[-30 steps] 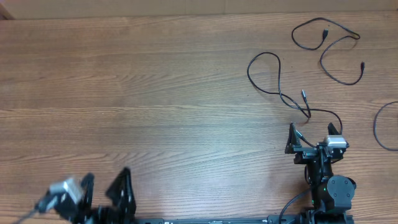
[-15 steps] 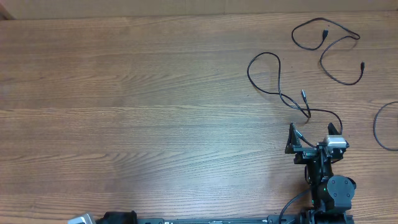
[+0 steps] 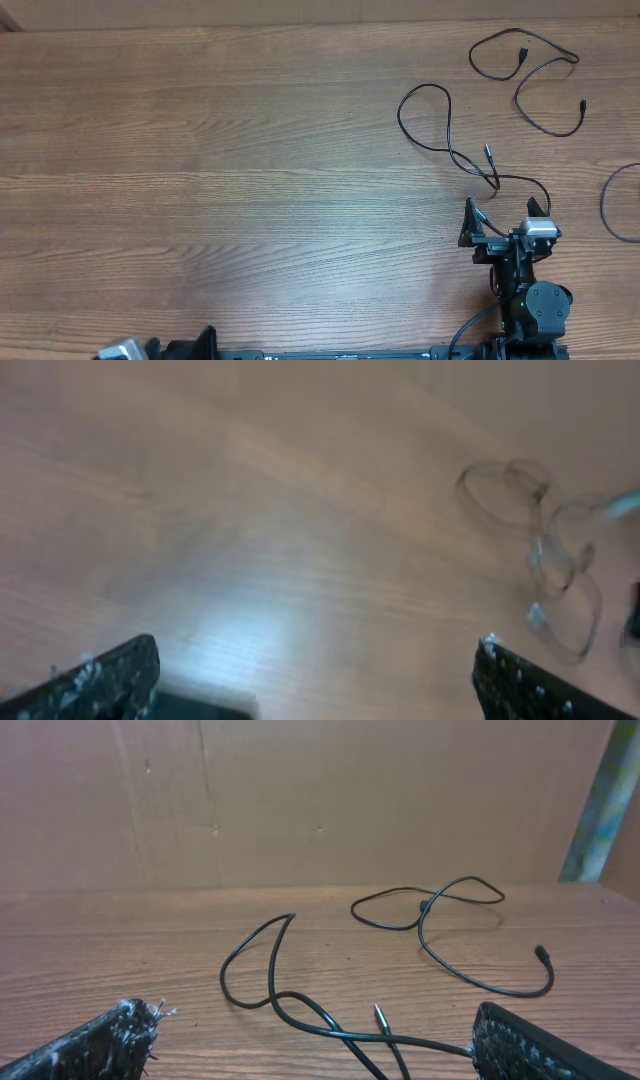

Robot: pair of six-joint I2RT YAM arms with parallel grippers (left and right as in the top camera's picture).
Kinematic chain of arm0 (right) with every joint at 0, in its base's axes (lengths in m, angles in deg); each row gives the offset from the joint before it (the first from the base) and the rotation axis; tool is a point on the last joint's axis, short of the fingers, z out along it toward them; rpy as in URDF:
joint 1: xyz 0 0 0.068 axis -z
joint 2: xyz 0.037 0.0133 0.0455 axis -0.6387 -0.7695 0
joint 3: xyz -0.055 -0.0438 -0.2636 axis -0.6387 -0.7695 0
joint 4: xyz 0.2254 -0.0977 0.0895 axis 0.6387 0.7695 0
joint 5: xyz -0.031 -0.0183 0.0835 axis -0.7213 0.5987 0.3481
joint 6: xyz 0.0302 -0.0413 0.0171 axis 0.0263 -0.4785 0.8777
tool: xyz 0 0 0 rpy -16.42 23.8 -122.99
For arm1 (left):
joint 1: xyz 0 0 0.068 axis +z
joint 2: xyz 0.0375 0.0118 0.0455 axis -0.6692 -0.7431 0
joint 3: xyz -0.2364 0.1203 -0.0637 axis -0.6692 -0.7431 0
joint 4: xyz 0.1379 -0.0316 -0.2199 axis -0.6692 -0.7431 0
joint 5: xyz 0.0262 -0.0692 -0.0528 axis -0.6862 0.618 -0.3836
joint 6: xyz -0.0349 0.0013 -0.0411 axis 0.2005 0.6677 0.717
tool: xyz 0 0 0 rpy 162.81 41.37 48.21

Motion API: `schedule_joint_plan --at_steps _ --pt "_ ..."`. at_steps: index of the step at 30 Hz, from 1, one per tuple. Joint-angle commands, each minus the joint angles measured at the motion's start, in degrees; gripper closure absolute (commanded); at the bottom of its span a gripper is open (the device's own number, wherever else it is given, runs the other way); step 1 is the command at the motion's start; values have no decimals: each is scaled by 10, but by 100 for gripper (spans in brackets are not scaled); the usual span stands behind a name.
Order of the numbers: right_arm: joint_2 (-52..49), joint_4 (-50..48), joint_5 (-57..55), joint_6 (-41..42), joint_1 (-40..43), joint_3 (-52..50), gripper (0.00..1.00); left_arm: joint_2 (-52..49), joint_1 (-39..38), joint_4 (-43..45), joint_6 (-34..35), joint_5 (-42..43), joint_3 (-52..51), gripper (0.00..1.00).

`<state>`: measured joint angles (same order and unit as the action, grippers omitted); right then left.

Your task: Untangle cables

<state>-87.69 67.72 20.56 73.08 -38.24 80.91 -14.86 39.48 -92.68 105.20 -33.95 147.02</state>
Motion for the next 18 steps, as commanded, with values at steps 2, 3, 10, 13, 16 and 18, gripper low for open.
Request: schedule_joint_plan --at_steps 2,3,10,13,16,18 --pt "6 -3 1 -1 1 -6 0 7 0 99 5 -69 2 0" --pt "6 -3 1 -1 1 -6 0 7 0 128 -3 -94 0 0" --pt "6 -3 1 -1 1 -6 0 7 -1 335 -195 -97 -81 1" --pt "6 -3 1 -1 1 -6 0 7 -1 403 -282 -48 -139 0" --pt "6 -3 1 -1 1 -6 0 7 -1 481 -320 -9 -204 0" --pt "6 -3 1 -1 1 -6 0 7 -1 534 -323 -6 -250 0"
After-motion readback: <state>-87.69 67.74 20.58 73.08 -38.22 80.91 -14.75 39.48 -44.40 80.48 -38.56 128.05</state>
